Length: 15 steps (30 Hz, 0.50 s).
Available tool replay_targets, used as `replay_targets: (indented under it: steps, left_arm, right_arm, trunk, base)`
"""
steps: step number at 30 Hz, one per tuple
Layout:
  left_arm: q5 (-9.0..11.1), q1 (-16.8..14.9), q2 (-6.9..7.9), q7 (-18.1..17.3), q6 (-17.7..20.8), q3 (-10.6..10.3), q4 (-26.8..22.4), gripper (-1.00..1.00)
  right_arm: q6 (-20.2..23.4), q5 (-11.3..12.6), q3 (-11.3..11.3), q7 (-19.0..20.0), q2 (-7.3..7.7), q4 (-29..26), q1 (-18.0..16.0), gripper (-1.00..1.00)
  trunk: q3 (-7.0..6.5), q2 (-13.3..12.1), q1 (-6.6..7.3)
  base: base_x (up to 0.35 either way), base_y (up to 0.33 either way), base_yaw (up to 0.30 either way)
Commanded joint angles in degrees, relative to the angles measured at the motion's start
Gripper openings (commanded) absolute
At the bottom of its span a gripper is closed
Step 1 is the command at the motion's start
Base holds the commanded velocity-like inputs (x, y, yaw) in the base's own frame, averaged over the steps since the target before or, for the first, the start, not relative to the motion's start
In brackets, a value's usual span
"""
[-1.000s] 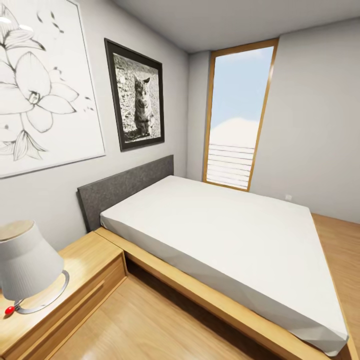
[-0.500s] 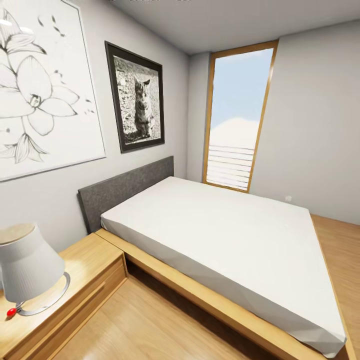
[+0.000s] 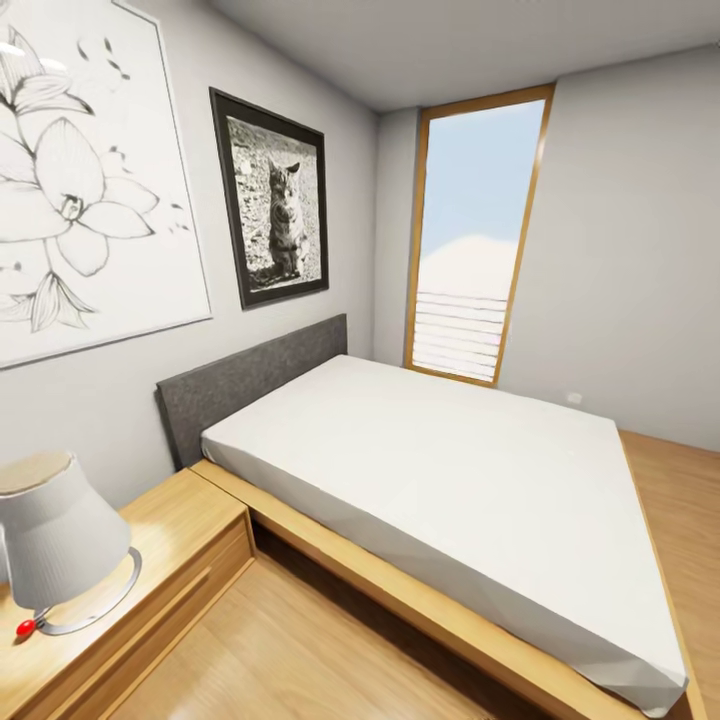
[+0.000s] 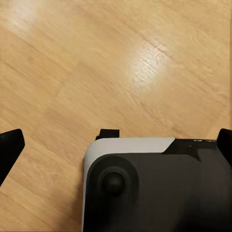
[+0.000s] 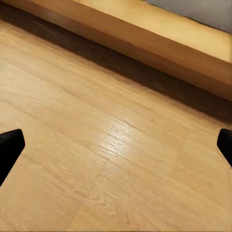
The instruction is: In the bedroom, organize the workspace by keeping the computer under the desk, ensuring the monitor is on the desk, placing the keyboard on the desk next to the monitor, placing the mouse on the desk next to the keyboard, moving the folder from the swivel chair onto the desk next to the mouse, stacking the notebook on top of the folder with the pen on top of the notebook, and positioning the swivel chair next to the desk.
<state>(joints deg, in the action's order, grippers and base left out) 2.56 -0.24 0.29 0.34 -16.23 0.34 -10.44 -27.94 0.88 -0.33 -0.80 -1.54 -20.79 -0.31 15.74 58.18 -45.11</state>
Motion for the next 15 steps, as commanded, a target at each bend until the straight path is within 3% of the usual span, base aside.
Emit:
replay_targets:
  steps: [1, 7, 15]
  left_arm:
    - [1.26, -0.02, -0.01, 0.01, -0.69, -0.03, 0.01, 1.00]
    - [3.17, -0.02, 0.04, -0.01, -1.44, -0.06, -0.01, 1.00]
    - [3.63, -0.02, 0.06, 0.01, -1.67, -0.07, -0.02, 1.00]
  right_arm:
    - [-0.69, -0.03, 0.01, -0.08, -0.03, 0.34, -0.04, 1.00]
    - [-1.42, -0.32, 0.05, -0.01, 0.16, 0.80, -0.04, 1.00]
    - [-1.55, -0.42, 0.08, 0.06, 0.21, 1.10, -0.05, 1.00]
  trunk:
    - [-0.11, -0.37, 0.22]
    - [-1.02, -2.78, 1.54]
    - [-2.33, -5.99, 3.30]
  base:
    - [0.000, 0.000, -0.128]
    - [0.000, 0.000, -0.190]
    - [0.000, 0.000, -0.264]
